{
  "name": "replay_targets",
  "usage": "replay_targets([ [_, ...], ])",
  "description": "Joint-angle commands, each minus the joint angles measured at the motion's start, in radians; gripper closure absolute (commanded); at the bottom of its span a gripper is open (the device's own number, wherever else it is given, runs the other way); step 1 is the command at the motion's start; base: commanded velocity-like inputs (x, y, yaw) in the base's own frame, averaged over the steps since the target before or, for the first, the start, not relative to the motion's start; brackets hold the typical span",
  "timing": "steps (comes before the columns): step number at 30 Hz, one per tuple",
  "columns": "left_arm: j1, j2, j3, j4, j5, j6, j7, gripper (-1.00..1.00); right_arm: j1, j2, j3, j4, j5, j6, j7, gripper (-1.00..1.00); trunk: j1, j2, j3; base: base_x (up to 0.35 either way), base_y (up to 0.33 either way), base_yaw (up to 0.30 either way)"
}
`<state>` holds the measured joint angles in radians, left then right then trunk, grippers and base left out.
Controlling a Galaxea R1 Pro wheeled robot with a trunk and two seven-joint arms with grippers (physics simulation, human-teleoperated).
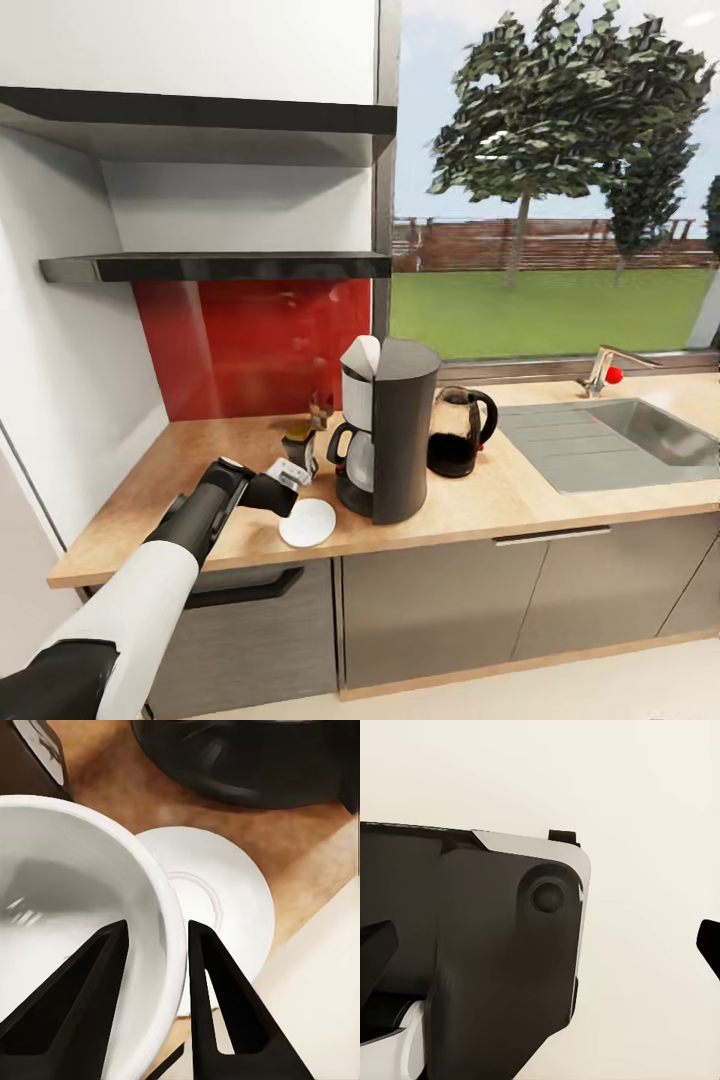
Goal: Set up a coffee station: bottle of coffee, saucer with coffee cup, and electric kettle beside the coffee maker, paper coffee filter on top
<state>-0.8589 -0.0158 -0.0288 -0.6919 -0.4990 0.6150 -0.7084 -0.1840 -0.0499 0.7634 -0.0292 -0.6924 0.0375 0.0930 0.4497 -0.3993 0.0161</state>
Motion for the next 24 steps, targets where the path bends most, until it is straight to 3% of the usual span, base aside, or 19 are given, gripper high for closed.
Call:
replay_targets([
  [1,0.000,-0.001,0.000,-0.001,-0.010,0.002,-0.005,1.00,0.000,-0.001,0.008,-0.002,-0.010,0.004,0.002,-1.00,0.000,-0.001,0.000,0.000,0.000,-0.204],
  [9,0.001,-0.003,0.000,0.000,-0.011,0.002,-0.005,1.00,0.000,-0.001,0.008,-0.002,-0.010,0.004,0.002,-1.00,0.000,-0.001,0.000,0.000,0.000,-0.266],
  [24,0.050,-0.002,0.001,0.012,-0.012,-0.007,0.001,1.00,0.000,-0.001,0.008,-0.002,-0.010,0.004,0.002,-1.00,0.000,-0.001,0.000,0.000,0.000,-0.015],
])
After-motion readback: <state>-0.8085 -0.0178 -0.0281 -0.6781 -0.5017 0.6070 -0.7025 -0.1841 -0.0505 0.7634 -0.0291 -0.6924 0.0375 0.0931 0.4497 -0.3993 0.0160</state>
